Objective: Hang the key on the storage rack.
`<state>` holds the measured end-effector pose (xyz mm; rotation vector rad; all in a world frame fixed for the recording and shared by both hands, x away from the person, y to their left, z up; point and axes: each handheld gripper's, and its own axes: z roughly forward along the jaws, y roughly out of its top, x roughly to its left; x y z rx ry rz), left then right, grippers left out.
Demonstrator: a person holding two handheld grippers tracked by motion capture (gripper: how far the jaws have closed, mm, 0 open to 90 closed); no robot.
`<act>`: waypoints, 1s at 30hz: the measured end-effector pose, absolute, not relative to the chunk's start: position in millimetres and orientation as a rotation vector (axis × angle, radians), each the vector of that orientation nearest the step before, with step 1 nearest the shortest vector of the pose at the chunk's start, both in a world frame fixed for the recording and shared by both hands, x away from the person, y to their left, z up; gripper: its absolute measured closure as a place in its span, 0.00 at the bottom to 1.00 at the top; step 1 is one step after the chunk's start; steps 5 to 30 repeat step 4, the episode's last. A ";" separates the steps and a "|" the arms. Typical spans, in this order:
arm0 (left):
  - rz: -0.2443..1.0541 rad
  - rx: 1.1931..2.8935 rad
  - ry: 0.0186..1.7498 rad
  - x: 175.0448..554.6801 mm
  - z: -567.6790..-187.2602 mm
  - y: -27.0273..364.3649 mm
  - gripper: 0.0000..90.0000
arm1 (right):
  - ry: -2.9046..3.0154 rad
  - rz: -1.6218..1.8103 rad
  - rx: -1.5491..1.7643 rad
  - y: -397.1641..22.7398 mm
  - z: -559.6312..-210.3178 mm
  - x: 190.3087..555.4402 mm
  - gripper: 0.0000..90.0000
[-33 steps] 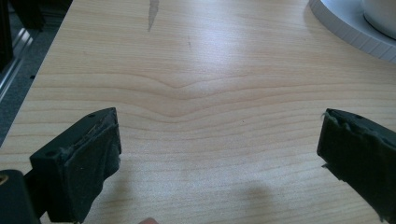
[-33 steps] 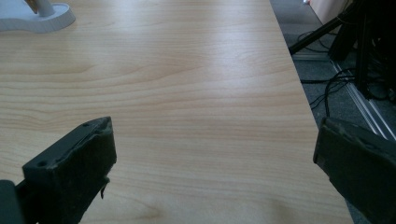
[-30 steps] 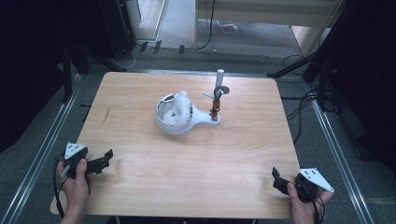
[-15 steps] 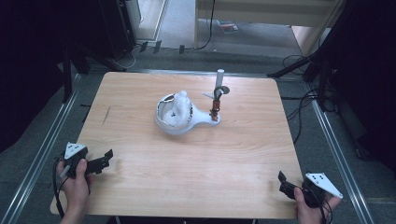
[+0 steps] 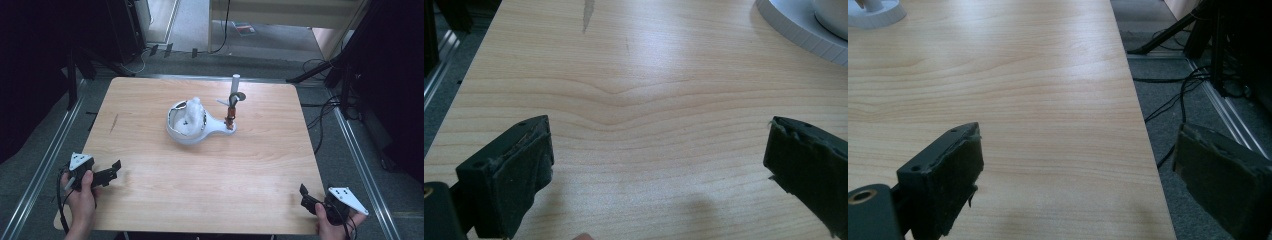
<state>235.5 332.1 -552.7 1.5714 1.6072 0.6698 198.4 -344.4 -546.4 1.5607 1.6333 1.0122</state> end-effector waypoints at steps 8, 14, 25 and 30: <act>0.667 1.571 1.610 235.7 -552.7 332.3 0.00 | 1.627 1.018 1.563 -345.2 -546.4 198.4 0.07; 0.667 1.571 1.610 235.7 -552.7 332.3 0.00 | 1.627 1.018 1.563 -345.2 -546.4 198.4 0.07; 0.667 1.571 1.610 235.7 -552.7 332.3 0.00 | 1.627 1.018 1.563 -345.2 -546.4 198.4 0.07; 0.667 1.571 1.610 235.7 -552.7 332.3 0.00 | 1.627 1.018 1.563 -345.2 -546.4 198.4 0.07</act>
